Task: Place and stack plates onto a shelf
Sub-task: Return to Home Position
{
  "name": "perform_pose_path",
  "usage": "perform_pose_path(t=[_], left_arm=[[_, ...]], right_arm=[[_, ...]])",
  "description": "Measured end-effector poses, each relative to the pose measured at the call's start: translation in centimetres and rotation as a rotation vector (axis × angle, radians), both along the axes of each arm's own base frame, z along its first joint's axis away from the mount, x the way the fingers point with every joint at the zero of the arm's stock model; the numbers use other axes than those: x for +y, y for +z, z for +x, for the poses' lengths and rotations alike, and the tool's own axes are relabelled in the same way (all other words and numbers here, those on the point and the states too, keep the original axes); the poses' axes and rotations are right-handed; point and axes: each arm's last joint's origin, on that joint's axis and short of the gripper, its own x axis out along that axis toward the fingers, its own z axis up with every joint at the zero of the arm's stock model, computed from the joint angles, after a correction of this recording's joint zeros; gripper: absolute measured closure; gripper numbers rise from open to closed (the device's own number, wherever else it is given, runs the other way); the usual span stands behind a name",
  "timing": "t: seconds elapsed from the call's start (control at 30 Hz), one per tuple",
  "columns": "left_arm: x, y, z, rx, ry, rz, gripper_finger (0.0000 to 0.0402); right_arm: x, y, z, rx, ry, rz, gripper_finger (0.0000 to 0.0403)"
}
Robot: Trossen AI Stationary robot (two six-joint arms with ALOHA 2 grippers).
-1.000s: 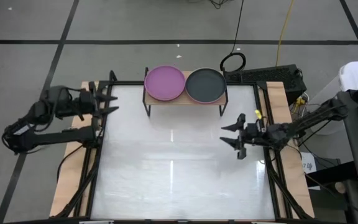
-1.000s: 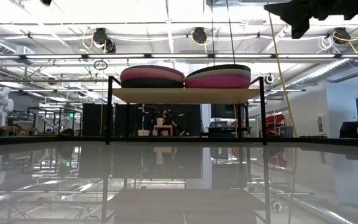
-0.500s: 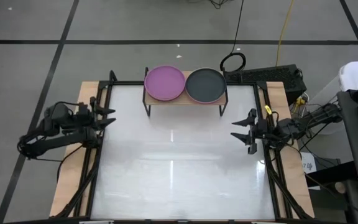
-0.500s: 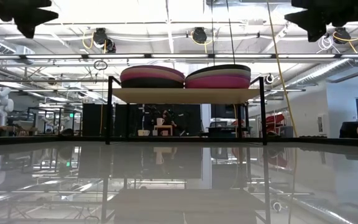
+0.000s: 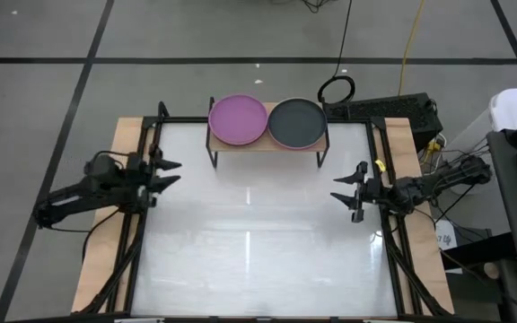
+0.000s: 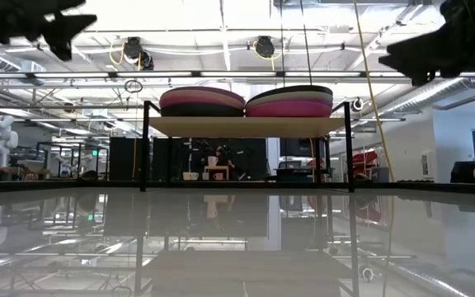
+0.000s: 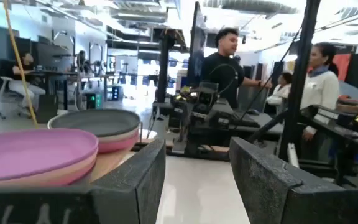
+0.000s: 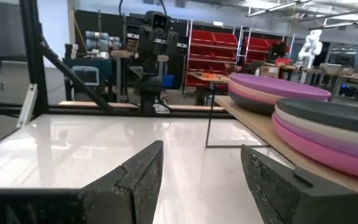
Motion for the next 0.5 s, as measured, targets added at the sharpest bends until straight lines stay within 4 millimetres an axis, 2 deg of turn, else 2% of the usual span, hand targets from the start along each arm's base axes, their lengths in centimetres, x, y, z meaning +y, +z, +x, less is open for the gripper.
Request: perform_pose_path(t=[0.2, 0.4, 0.5], left_arm=[[0.4, -3.7, 1.6, -0.04, -0.007, 0.021, 0.0218], [0.5, -5.4, 2.1, -0.103, -0.004, 0.084, 0.0218], [0.4, -5.5, 2.1, -0.096, 0.0, 0.124, 0.0218]], right_arm=[[-0.2, -0.4, -0.3, -0.031, -0.012, 0.0, 0.0206], [-0.3, -0.5, -0.4, -0.032, -0.015, -0.018, 0.0206], [-0.3, -0.5, -0.4, -0.028, -0.016, -0.031, 0.0206]])
